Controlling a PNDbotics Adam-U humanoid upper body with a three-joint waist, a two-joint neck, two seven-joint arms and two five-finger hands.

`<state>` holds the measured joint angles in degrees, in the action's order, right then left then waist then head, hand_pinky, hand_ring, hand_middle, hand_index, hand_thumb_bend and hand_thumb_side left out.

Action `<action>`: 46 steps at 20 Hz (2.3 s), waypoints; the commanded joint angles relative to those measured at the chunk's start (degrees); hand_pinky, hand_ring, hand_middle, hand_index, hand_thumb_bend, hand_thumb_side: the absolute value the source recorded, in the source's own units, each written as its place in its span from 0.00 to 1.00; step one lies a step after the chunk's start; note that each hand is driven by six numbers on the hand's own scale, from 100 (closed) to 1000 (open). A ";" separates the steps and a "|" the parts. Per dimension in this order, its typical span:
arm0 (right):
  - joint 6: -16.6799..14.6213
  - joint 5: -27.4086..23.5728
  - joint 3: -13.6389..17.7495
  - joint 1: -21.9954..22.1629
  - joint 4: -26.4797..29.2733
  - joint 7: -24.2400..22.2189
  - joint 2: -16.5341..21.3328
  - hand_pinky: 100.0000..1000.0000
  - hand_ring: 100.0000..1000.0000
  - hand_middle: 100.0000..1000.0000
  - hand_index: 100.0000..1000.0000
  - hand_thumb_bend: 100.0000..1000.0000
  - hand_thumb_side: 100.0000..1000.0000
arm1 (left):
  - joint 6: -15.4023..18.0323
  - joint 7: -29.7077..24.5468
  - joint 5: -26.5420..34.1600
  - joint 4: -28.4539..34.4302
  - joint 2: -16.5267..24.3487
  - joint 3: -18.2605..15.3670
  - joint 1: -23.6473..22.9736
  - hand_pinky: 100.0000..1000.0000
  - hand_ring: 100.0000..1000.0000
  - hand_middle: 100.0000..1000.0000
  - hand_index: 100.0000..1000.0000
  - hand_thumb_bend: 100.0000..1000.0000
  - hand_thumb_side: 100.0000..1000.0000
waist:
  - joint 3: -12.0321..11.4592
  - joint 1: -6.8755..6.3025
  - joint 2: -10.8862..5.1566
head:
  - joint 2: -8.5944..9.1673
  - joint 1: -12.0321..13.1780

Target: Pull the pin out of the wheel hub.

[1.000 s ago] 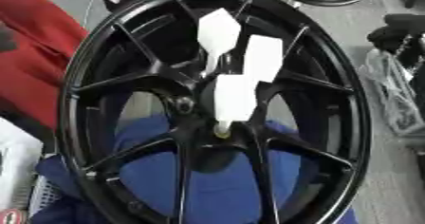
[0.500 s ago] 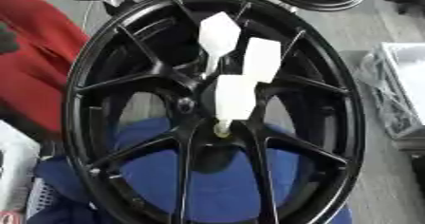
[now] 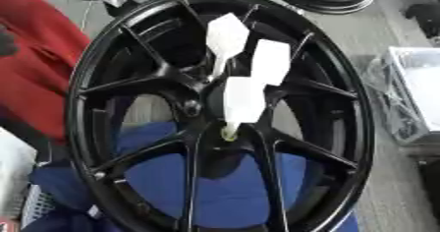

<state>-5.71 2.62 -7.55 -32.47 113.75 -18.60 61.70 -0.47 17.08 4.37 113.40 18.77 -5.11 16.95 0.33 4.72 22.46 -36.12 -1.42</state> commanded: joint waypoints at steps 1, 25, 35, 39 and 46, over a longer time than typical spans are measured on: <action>0.25 1.55 -1.26 -1.86 0.85 -2.87 4.41 0.82 0.78 0.69 0.77 0.00 0.65 | -0.11 -0.23 -0.09 1.19 1.62 0.23 0.10 0.63 0.60 0.53 0.63 0.38 0.51 | 0.06 -0.09 -1.76 | 1.14 -0.62; 20.35 -6.26 -14.59 -18.83 0.85 -11.44 -1.43 0.85 0.82 0.71 0.83 0.00 0.70 | -0.66 -0.53 0.31 1.19 1.93 0.68 -0.52 0.63 0.60 0.53 0.63 0.38 0.51 | -0.44 0.97 -2.23 | -2.41 -0.69; 28.62 -5.67 -18.70 -25.60 0.85 -9.81 -7.53 0.87 0.84 0.72 0.84 0.00 0.71 | -0.88 -0.29 0.36 1.19 1.59 0.49 -1.25 0.63 0.60 0.53 0.63 0.37 0.51 | 0.60 0.46 -2.65 | -2.42 0.28; 30.43 -5.28 -19.60 -26.46 0.85 -8.63 -9.48 0.87 0.84 0.73 0.85 0.00 0.67 | -0.89 -0.31 0.34 1.19 1.42 0.47 -1.32 0.63 0.60 0.53 0.63 0.37 0.51 | 0.76 0.26 -2.46 | -1.60 0.82; 30.22 -3.32 -21.31 -25.88 0.85 -4.62 -10.18 0.87 0.84 0.72 0.84 0.00 0.64 | -0.89 -0.38 0.24 1.19 1.29 0.52 -1.27 0.63 0.60 0.53 0.63 0.37 0.52 | 0.61 0.37 -1.57 | -0.34 1.44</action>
<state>24.65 -1.41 -29.26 -57.87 113.89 -24.13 50.64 -1.32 16.68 4.49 113.40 19.54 -4.45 15.39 0.96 5.35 21.93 -37.38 -0.17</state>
